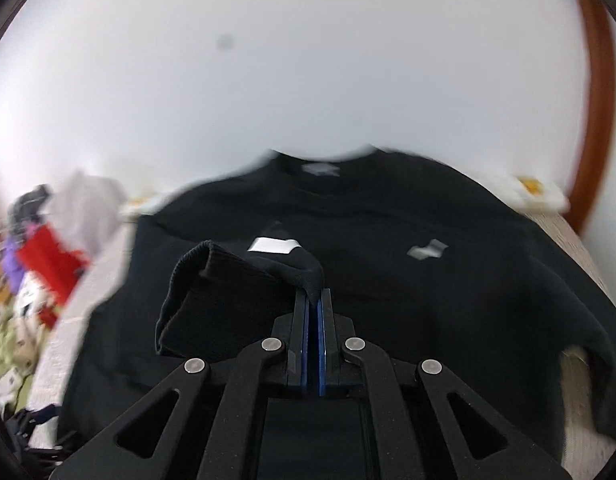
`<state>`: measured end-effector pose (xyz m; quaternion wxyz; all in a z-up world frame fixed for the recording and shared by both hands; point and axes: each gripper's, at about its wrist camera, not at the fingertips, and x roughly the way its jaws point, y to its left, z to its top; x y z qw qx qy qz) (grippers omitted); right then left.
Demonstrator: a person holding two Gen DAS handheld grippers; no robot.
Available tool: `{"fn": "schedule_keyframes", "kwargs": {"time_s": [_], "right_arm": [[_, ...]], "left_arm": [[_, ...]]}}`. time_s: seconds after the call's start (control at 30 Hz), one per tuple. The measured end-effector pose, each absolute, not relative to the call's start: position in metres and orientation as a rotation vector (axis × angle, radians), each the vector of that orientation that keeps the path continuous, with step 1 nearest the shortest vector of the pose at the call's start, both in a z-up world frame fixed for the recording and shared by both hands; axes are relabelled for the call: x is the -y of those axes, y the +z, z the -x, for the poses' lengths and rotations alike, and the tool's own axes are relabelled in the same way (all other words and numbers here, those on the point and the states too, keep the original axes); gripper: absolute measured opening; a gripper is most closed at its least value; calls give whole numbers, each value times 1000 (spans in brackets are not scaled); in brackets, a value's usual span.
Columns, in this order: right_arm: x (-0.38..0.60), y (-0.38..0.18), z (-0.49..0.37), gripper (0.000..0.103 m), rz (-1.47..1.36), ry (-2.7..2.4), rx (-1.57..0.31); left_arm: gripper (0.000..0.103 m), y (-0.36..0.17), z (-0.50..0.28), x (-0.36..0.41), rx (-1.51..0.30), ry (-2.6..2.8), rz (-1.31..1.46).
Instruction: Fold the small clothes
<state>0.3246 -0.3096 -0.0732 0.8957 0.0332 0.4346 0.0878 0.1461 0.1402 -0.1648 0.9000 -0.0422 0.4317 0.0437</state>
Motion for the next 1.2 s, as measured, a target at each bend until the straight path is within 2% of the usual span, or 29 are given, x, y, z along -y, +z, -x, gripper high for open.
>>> {"fn": "schedule_keyframes", "kwargs": {"time_s": [0.1,0.2,0.27,0.37,0.53,0.63,0.7,0.8,0.87,1.0,1.03,1.1,1.13,1.17,1.2], "right_arm": [[335,-91,-324,6,-90,109,-941],[357,-103,-313,11,-114,26,-989],[369,-105,-297,21,-131,16,-1021],[379,-99,-264,51,-79,-16,-1013],[403,-97,-204,65,26,-61,-1026],[424,-105,-177,67,36,-69,-1049],[435,-111,-157,67,38,-66,-1072],[448,-114,-129,67,6,-50,-1060],[452,-113,-115,67,-14,-57,-1041],[447,-113,-98,66,-5,-65,-1034],[445,-113,-97,63,8,-68,-1029],[441,-113,-93,49,14,-61,-1021],[441,-112,-89,37,16,-55,-1013],[437,-111,-88,8,32,-50,-1010],[437,-111,-88,5,39,-54,-1020]], "left_arm": [[79,-165,-146,-140,-894,89,88],[84,-166,-146,-138,-899,95,83],[86,-165,-147,-139,-900,95,89],[86,-165,-144,-140,-900,100,88],[84,-164,-128,-137,-909,89,74],[82,-161,-114,-136,-905,63,94],[76,-159,-104,-133,-904,42,99],[60,-158,-92,-123,-903,21,89],[41,-158,-88,-114,-890,25,47],[18,-157,-81,-106,-870,32,24],[11,-156,-79,-107,-861,41,18],[10,-156,-75,-113,-850,34,56],[9,-156,-74,-116,-850,30,76],[9,-155,-72,-120,-850,24,100],[8,-155,-71,-124,-850,19,122]]}}
